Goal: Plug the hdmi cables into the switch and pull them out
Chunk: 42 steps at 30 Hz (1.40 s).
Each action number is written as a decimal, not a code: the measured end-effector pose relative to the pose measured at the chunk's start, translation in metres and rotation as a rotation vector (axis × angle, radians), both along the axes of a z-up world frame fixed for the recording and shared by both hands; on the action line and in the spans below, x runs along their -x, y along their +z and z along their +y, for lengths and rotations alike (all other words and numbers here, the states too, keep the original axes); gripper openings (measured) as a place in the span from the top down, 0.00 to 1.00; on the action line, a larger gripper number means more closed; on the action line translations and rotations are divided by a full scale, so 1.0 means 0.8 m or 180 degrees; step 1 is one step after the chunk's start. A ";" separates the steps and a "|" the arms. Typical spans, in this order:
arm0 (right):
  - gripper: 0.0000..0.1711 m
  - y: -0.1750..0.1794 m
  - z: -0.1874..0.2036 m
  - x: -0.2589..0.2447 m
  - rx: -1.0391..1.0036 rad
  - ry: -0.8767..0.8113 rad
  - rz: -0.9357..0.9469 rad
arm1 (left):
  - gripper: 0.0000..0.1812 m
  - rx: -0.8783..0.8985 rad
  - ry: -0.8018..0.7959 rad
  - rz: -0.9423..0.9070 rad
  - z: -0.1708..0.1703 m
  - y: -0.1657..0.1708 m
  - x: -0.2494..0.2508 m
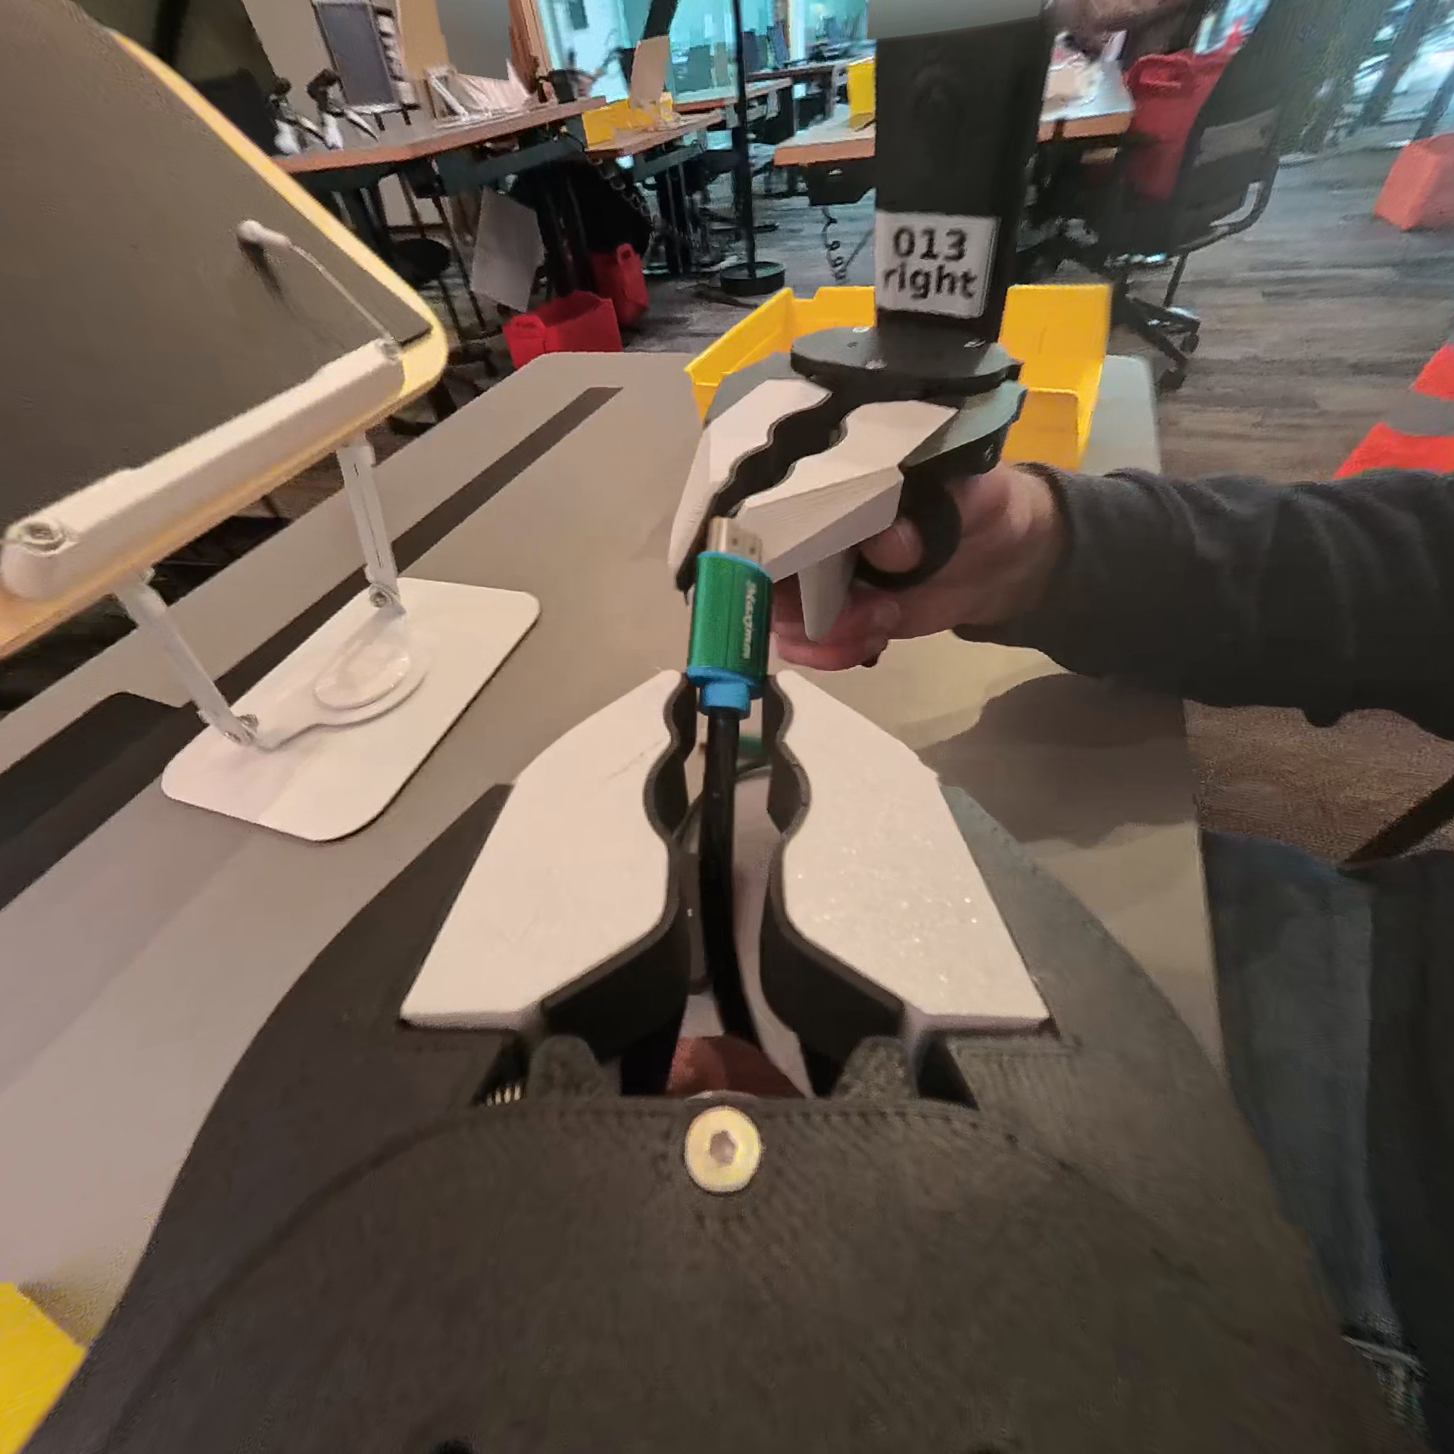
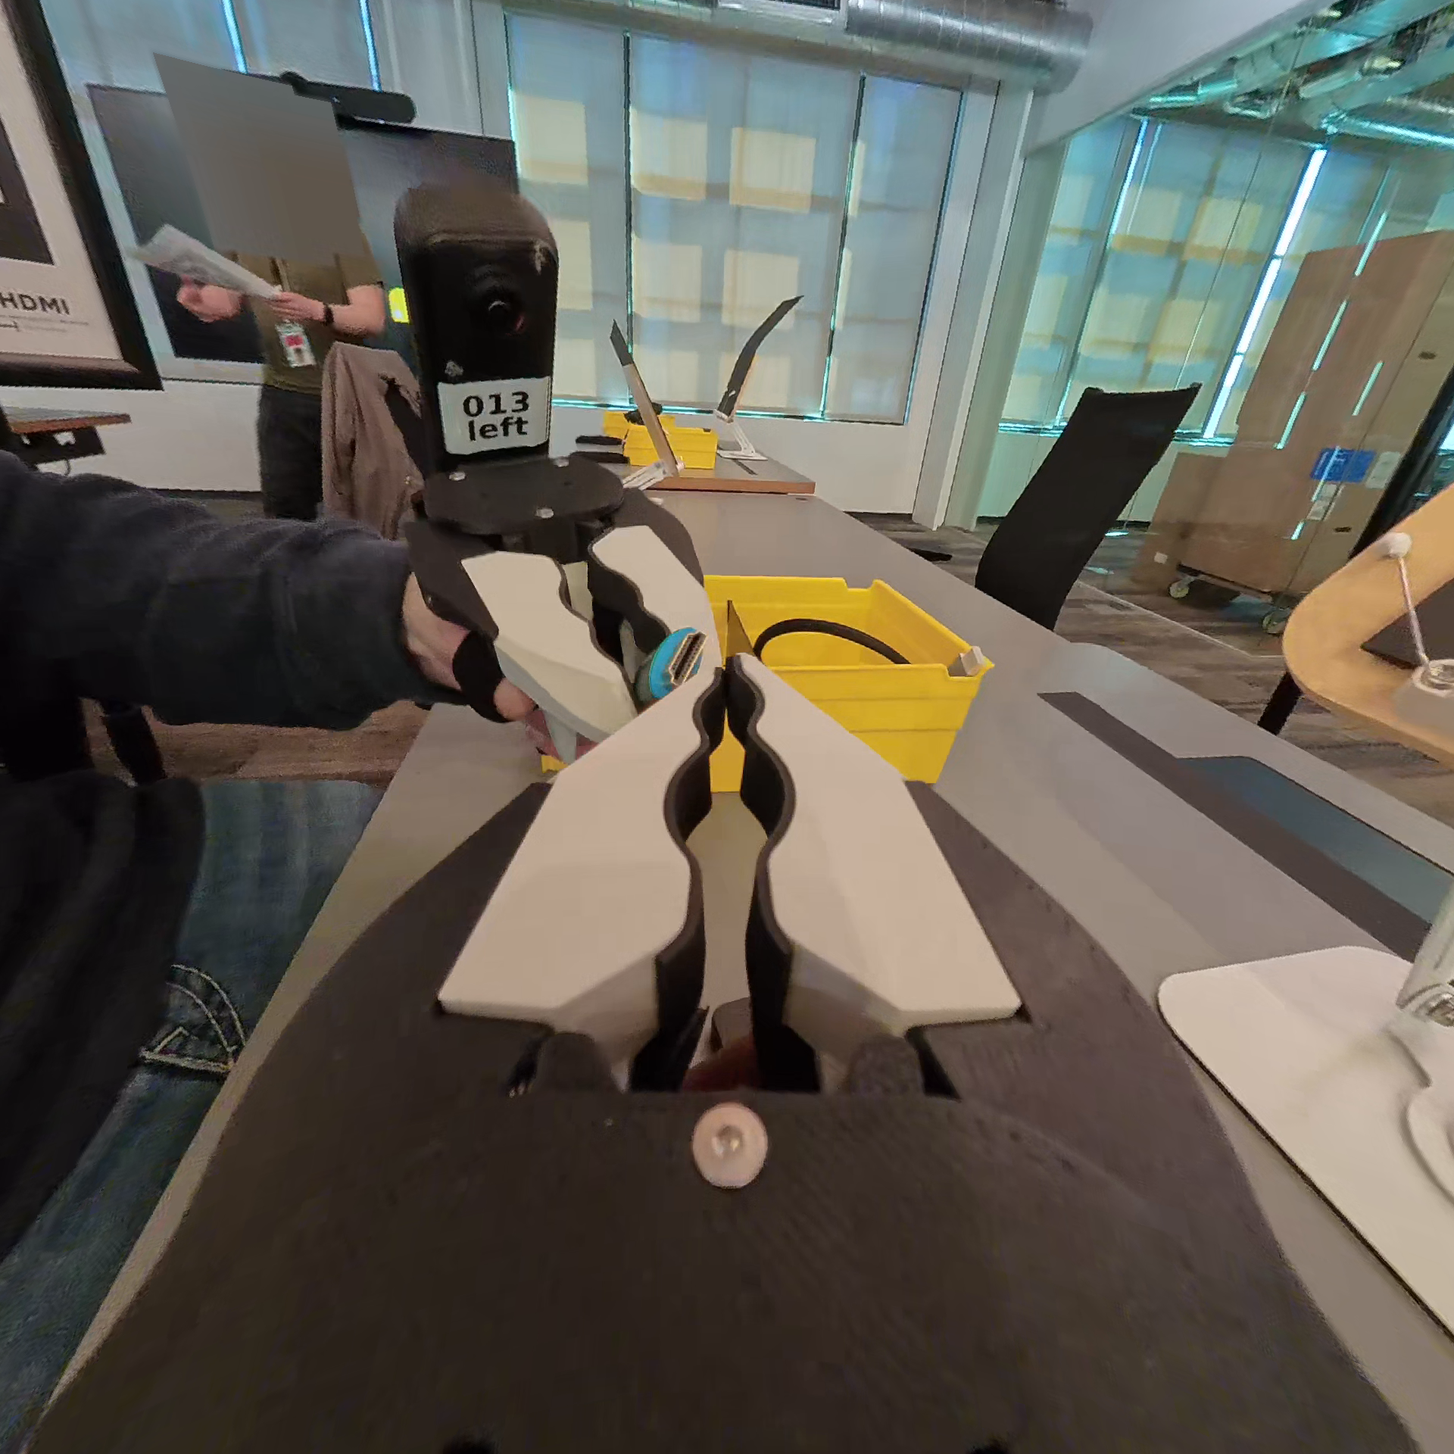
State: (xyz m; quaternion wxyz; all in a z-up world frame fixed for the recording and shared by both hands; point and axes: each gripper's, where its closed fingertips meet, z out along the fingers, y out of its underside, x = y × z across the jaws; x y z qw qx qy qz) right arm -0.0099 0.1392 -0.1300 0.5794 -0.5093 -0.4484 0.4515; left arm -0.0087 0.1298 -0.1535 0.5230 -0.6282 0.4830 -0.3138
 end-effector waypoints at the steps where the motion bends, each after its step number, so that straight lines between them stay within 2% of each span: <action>1: 1.00 0.000 0.003 -0.002 0.0005 -0.0040 0.0021 | 0.92 -0.0006 0.0049 0.0021 0.004 -0.005 0.001; 4: 1.00 0.008 0.005 -0.014 -0.0121 -0.0063 0.0139 | 0.92 0.0230 0.0034 -0.0134 0.011 -0.005 0.007; 6: 0.90 0.009 -0.003 -0.017 -0.0416 0.0001 0.0009 | 0.93 0.0389 -0.0026 -0.0163 0.012 -0.003 0.013; 8: 0.80 0.002 -0.008 -0.013 -0.0810 -0.0026 -0.0374 | 0.93 0.0530 -0.0098 -0.0104 0.011 -0.005 0.016; 11: 0.74 0.000 -0.018 0.003 -0.1362 0.0017 -0.0805 | 0.93 0.0629 -0.0226 0.0036 0.004 -0.011 0.012; 16: 0.82 -0.023 -0.016 0.012 -0.2165 0.0077 -0.1718 | 0.93 0.0724 -0.0506 0.0269 -0.015 -0.018 0.006; 24: 0.88 -0.032 -0.024 0.018 -0.2583 0.0244 -0.2201 | 0.93 0.0861 -0.0708 0.0341 -0.025 -0.018 0.008; 28: 0.89 -0.033 -0.027 0.018 -0.2306 0.0399 -0.2160 | 0.93 0.0874 -0.0780 0.0366 -0.030 -0.020 0.007; 32: 0.89 -0.027 -0.024 0.016 -0.1754 0.0441 -0.1816 | 0.91 0.0640 -0.0699 0.0298 -0.025 -0.010 0.005; 38: 0.90 -0.020 -0.013 0.009 -0.0905 0.0454 -0.1025 | 0.78 -0.0009 -0.0185 0.0312 0.002 0.015 0.010; 42: 0.90 -0.016 0.000 0.001 -0.0564 0.0397 -0.0657 | 0.77 -0.0156 -0.0017 0.0247 0.010 0.029 0.017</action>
